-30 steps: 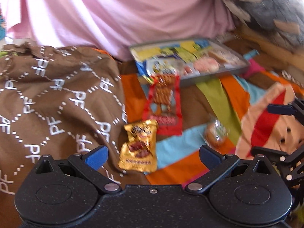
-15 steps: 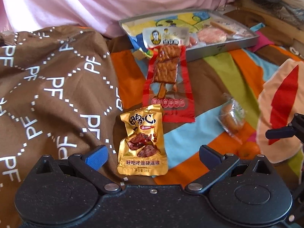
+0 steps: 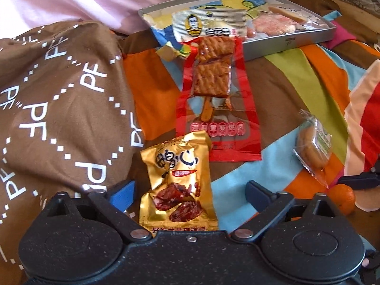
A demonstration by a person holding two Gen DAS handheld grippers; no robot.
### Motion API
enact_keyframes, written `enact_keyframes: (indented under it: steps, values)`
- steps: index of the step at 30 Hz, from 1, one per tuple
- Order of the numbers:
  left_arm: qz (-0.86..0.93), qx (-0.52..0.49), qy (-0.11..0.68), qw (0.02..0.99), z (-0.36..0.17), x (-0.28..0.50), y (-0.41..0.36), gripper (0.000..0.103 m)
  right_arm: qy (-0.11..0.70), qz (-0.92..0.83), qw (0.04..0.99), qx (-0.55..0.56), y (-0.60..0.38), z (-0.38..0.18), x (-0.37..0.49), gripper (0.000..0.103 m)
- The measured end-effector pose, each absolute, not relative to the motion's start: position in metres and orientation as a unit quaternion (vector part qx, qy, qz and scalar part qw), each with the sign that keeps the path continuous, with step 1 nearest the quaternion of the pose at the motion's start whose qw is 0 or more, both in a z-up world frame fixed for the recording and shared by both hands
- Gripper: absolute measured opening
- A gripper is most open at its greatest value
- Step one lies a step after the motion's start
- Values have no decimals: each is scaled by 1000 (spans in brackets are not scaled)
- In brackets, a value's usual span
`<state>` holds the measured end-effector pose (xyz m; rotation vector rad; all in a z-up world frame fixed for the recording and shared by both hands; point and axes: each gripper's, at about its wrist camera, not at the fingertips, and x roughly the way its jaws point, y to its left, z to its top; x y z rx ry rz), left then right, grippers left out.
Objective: Organize snacks
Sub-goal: 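Grasp the gold duck-snack packet with the left tool while the right tool grasps the orange tangerine, then carry the duck-snack packet and tangerine with both tools over the tray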
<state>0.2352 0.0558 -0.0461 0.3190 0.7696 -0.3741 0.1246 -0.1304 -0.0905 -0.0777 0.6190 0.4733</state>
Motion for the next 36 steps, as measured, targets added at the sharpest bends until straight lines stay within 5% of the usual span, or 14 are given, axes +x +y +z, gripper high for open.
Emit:
enact_keyframes:
  steps: [16, 36]
  values:
    - [-160, 121, 359, 911, -41, 218, 65, 53, 308, 217, 926, -40, -129, -85, 125, 36]
    - [-240, 101, 437, 861, -52, 130, 35, 47, 309, 251, 913, -84, -148, -74, 91, 34]
